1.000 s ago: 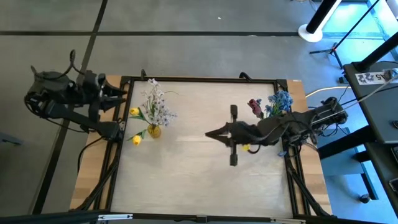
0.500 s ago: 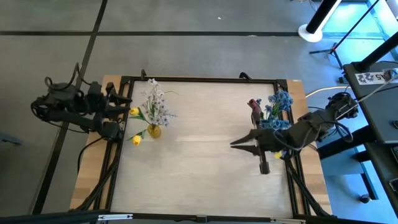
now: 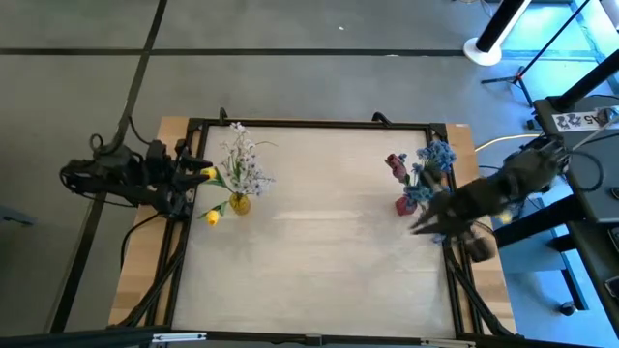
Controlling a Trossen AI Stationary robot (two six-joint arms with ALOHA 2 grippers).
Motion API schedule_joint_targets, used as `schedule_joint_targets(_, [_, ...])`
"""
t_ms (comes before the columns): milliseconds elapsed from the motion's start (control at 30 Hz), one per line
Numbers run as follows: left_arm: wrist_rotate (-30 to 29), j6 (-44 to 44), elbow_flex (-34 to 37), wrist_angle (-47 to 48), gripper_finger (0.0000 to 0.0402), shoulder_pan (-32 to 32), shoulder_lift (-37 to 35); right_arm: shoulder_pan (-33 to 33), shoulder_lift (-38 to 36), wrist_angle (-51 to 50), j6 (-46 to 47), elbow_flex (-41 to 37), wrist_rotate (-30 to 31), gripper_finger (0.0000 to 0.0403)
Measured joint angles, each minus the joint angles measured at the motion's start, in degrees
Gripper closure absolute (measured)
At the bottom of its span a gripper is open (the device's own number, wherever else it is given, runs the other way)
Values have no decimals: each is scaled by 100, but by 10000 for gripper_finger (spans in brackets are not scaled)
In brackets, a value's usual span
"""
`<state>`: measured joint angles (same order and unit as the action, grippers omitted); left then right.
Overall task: Sort flowers into vase by color
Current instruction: Return to Home Position
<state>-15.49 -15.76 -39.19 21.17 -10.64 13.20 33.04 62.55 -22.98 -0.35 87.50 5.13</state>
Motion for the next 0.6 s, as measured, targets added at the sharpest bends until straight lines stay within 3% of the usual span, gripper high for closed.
schedule_joint_targets(133, [112,-4,297,-157,228,-1,-211,0,-542,271,-389,-469,-577,370])
schedule_joint_targets(433, [949,547,812,-1275,228,1,-484,0,-1920,1750,-126,-2454,-566,370])
schedule_joint_targets(600, [1828,607,1192,-2831,228,1,-761,0,-2533,2827,-44,-3654,-641,370])
